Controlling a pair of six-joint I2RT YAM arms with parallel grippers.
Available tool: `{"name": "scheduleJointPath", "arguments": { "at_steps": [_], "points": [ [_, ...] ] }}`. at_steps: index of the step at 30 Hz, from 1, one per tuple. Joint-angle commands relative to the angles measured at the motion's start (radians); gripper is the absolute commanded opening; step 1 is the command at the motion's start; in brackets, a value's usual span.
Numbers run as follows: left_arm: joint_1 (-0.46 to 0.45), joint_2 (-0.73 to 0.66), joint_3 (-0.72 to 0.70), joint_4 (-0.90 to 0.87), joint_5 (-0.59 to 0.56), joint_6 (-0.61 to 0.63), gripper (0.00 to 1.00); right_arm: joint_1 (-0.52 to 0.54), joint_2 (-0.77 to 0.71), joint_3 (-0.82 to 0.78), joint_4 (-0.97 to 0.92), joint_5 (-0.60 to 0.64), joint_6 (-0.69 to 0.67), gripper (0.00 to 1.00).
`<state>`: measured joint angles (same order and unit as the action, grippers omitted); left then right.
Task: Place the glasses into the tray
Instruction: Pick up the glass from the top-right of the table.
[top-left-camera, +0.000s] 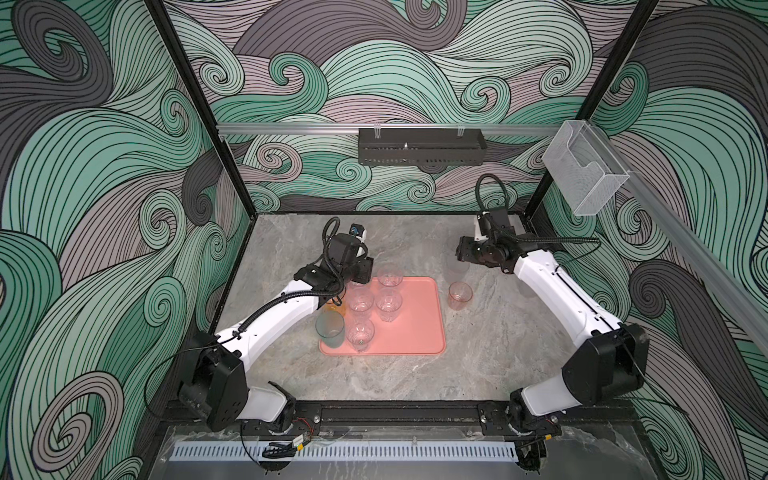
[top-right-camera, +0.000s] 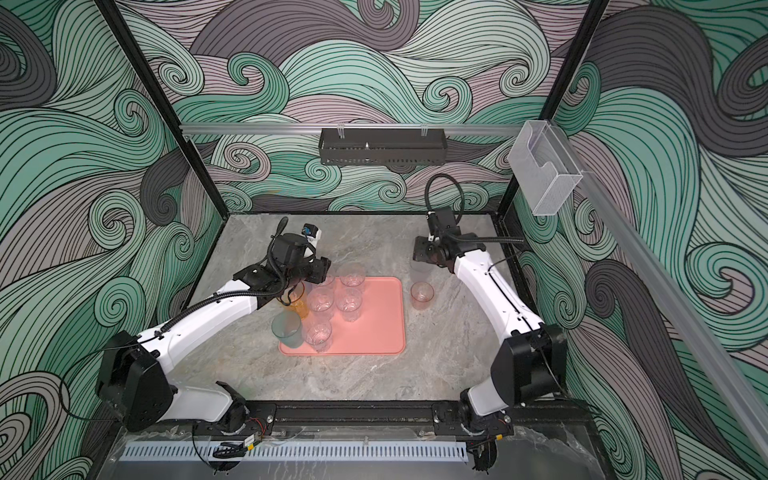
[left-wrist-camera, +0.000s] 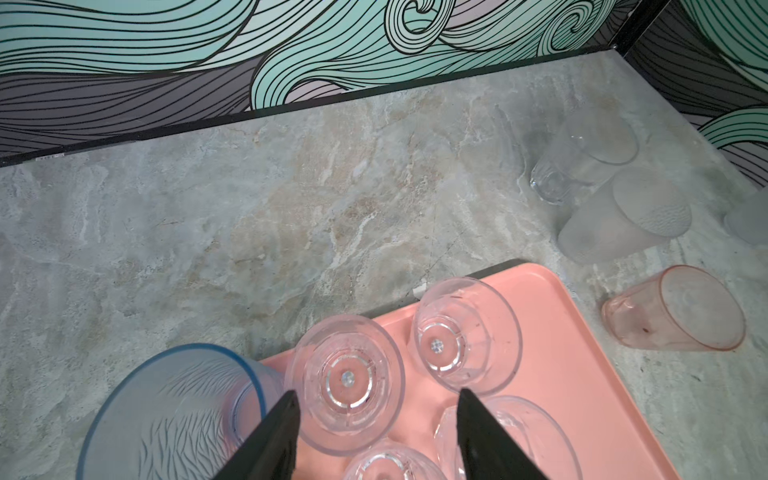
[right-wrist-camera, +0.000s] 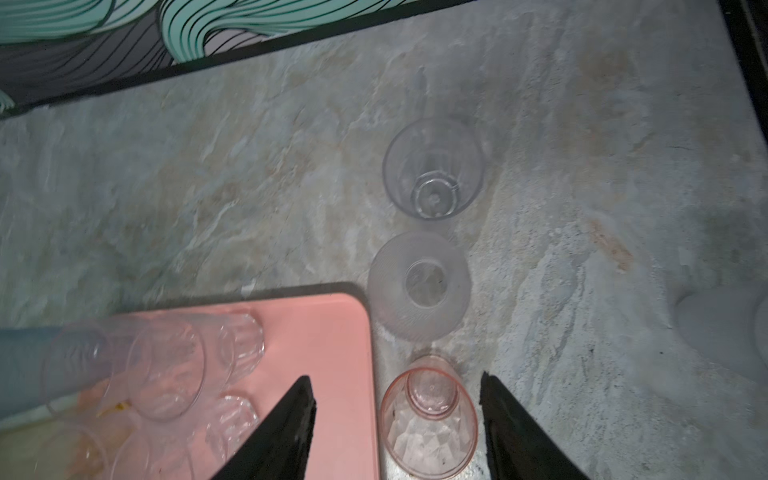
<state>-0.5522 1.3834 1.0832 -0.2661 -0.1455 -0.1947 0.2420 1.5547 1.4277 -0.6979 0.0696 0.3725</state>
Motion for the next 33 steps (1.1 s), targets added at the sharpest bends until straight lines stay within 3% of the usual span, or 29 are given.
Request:
{"name": "scheduleJointPath", "arguments": {
  "at_steps": [1, 14, 24, 33],
  "points": [
    [0.0, -0.022, -0.005, 0.06, 0.025, -0.012, 0.62, -0.065, 0.093, 0.055, -0.014, -0.029, 0.043, 0.63],
    [-0.002, 0.006, -0.011, 0.062, 0.062, -0.022, 0.62, -0.121, 0.22, 0.077, 0.077, -0.074, 0.1, 0.6],
    [-0.002, 0.021, -0.003, 0.051, 0.047, -0.013, 0.61, -0.178, 0.437, 0.246, 0.13, -0.135, 0.109, 0.58],
    [-0.004, 0.028, -0.007, 0.057, 0.061, -0.019, 0.61, -0.183, 0.538, 0.264, 0.151, -0.187, 0.13, 0.41]
  ]
}}
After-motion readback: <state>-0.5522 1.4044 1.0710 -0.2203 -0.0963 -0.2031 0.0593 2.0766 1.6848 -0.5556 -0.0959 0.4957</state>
